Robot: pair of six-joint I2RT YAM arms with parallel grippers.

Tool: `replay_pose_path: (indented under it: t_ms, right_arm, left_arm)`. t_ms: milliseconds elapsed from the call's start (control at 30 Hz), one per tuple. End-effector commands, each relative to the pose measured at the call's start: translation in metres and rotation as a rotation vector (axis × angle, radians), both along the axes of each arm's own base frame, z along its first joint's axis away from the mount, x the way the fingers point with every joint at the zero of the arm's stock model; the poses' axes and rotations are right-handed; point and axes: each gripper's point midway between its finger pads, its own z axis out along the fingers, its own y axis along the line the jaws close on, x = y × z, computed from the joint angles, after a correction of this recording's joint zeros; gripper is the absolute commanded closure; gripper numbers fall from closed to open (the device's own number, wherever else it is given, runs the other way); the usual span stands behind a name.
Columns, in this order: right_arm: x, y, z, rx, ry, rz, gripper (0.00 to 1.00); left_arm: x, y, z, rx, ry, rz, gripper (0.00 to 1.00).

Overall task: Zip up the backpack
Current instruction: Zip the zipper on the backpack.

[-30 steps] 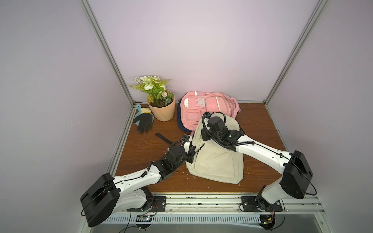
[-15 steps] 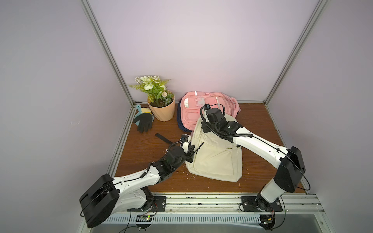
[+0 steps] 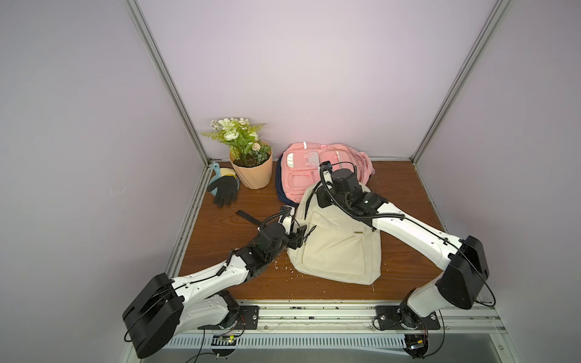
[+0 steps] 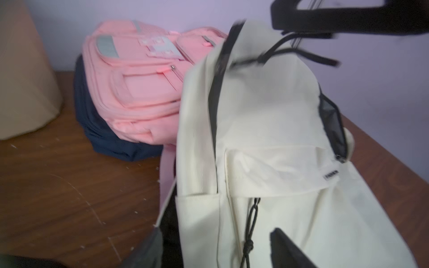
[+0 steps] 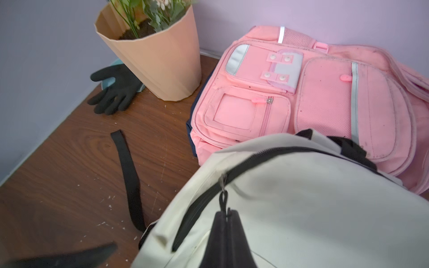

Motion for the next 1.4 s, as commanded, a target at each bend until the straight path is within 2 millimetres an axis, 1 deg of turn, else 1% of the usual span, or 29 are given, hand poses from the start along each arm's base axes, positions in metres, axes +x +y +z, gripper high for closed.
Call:
replay_pose_path:
  t_ms: [0, 67, 133, 167, 233, 367, 400, 467, 567, 600, 633, 667, 700, 800, 867, 967, 1100, 1267, 1367]
  right_arm:
    - [-0.015, 0.01, 0.047, 0.122, -0.098, 0.079, 1.0]
    - [-0.02, 0.013, 0.047, 0.125, -0.098, 0.099, 1.0]
    - [-0.02, 0.014, 0.044, 0.119, -0.093, 0.1, 1.0]
    - [-0.018, 0.013, 0.041, 0.11, -0.09, 0.085, 1.0]
    - [-0.011, 0.006, 0.033, 0.082, -0.079, 0.031, 1.0]
    - [0.011, -0.008, 0.007, 0.044, -0.016, -0.052, 1.0]
    - [0.017, -0.01, 0.002, 0.055, 0.005, -0.057, 0.98]
    - [0.024, -0.01, -0.005, 0.07, 0.028, -0.057, 0.9]
    - [0.028, -0.002, -0.011, 0.085, 0.038, -0.041, 0.78]
    - [0.03, 0.0, -0.013, 0.089, 0.042, -0.038, 0.74]
    - [0.032, 0.002, -0.016, 0.09, 0.048, -0.04, 0.7]
    - [0.035, 0.004, -0.019, 0.088, 0.057, -0.042, 0.67]
    - [0.037, 0.007, -0.023, 0.09, 0.07, -0.039, 0.65]
    - [0.043, 0.015, -0.033, 0.109, 0.101, -0.027, 0.61]
    - [0.046, 0.023, -0.038, 0.128, 0.12, -0.015, 0.59]
    - [0.055, 0.029, -0.048, 0.135, 0.15, -0.037, 0.58]
    - [0.066, 0.026, -0.069, 0.114, 0.192, -0.101, 0.6]
    - [0.07, 0.026, -0.08, 0.107, 0.212, -0.131, 0.61]
    - [0.073, 0.024, -0.089, 0.09, 0.225, -0.155, 0.62]
  left_arm:
    - [0.022, 0.0, 0.035, -0.027, -0.071, 0.003, 0.1]
    - [0.032, -0.01, 0.036, -0.018, -0.074, -0.025, 0.09]
    - [0.043, -0.021, 0.027, 0.019, -0.05, -0.046, 0.09]
    - [0.048, -0.026, 0.02, 0.036, -0.028, -0.048, 0.11]
    - [0.055, -0.03, 0.008, 0.05, 0.002, -0.044, 0.13]
    - [0.066, -0.027, -0.014, 0.054, 0.051, -0.008, 0.1]
    - [0.069, -0.026, -0.02, 0.062, 0.061, -0.001, 0.1]
    - [0.076, -0.023, -0.033, 0.072, 0.086, 0.012, 0.08]
    - [0.088, -0.018, -0.056, 0.06, 0.145, 0.021, 0.11]
    - [0.09, -0.016, -0.063, 0.05, 0.161, 0.019, 0.13]
    - [0.091, -0.016, -0.066, 0.04, 0.166, 0.014, 0.16]
    - [0.092, -0.017, -0.071, 0.037, 0.171, 0.007, 0.2]
    - [0.092, -0.019, -0.076, 0.041, 0.178, -0.001, 0.26]
    - [0.092, -0.026, -0.084, 0.032, 0.193, -0.032, 0.4]
    - [0.089, -0.028, -0.084, 0.013, 0.192, -0.044, 0.45]
    - [0.088, -0.027, -0.083, -0.005, 0.183, -0.042, 0.55]
    - [0.084, -0.03, -0.081, -0.009, 0.18, -0.045, 0.71]
    - [0.077, -0.035, -0.074, -0.003, 0.158, -0.045, 0.84]
    - [0.073, -0.04, -0.067, -0.003, 0.136, -0.047, 0.9]
